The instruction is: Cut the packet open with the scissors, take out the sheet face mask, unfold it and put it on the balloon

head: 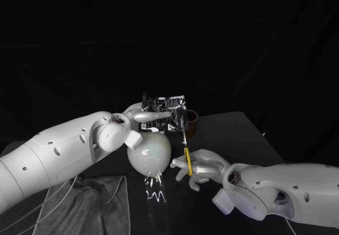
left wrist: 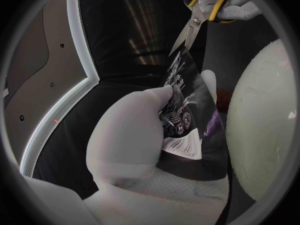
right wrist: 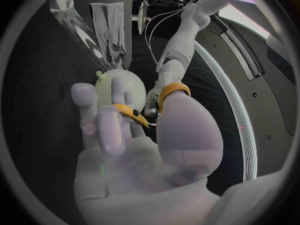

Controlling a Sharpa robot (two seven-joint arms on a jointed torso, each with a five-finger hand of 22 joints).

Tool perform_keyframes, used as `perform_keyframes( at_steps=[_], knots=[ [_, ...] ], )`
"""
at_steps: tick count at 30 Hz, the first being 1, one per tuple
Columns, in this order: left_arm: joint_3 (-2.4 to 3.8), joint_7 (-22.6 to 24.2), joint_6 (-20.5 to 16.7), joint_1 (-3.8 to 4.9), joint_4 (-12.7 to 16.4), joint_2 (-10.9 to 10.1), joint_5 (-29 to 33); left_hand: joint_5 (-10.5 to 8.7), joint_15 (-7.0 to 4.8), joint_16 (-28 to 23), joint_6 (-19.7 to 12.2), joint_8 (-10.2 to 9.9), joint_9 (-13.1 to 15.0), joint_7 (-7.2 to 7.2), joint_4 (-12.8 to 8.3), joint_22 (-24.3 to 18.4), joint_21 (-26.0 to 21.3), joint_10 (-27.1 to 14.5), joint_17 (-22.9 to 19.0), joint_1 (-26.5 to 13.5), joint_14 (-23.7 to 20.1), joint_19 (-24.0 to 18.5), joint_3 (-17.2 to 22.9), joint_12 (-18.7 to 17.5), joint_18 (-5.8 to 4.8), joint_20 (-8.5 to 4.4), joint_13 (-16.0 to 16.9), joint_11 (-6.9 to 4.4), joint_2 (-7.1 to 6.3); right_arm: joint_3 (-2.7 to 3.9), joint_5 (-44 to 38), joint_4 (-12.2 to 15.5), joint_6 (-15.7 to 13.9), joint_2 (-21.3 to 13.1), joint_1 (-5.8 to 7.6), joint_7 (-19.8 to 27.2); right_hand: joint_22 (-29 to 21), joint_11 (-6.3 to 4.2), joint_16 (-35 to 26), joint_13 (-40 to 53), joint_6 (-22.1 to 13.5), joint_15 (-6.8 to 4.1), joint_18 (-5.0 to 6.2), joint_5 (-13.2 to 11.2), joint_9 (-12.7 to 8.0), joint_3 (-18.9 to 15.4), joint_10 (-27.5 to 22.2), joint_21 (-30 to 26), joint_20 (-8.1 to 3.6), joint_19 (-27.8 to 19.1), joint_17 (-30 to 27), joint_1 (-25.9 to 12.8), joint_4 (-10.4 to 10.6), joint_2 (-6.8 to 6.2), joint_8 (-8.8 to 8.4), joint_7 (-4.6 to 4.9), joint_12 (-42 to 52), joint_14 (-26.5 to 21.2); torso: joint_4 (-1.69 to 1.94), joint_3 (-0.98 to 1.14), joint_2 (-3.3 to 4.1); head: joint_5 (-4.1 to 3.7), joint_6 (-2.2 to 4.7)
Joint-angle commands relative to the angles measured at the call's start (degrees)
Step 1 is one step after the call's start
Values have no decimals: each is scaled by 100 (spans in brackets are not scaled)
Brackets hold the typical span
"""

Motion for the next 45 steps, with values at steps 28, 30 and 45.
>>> perform_keyframes(
  at_steps=[28, 30, 45],
  knots=[
    [6, 185, 7, 7, 220, -85, -84, 19, -43, 63, 5, 27, 585, 29, -4, 32, 58, 29, 7, -27, 35, -40, 47, -12, 71, -5, 14, -19, 50, 22, -162, -29, 36, -65, 243, 105, 21, -25, 38, -72, -618, 5, 48, -40, -41, 139, 55, 25, 15, -33, -21, 25, -9, 219, 136, 690, -32, -21, 2, -4, -2, -65, 33],
    [6, 243, -41, 6, 227, -90, -79, 19, -43, 63, 5, 27, 585, 29, -4, 32, 58, 29, 7, -27, 35, -40, 47, -12, 71, -5, 14, -19, 50, 22, -163, -45, 46, -67, 248, 102, 21, -25, 38, -72, -618, 5, 48, -40, -41, 139, 55, 25, 15, -33, -21, 25, -9, 219, 136, 690, -32, -21, 2, -3, -1, -67, 31],
    [7, 618, -207, 5, 181, -87, -113, 18, -45, 71, 7, 30, 591, 27, 0, 40, 70, 35, 6, -41, 44, -38, 46, -10, 71, -6, 16, -20, 55, 21, -163, -29, 70, -81, 256, 81, 72, -77, 80, -137, -412, -35, 35, -49, -107, 251, 162, 143, -11, 16, 24, 85, -25, 470, 277, 630, -2, 2, 0, -3, -3, -78, 15]
  ],
)
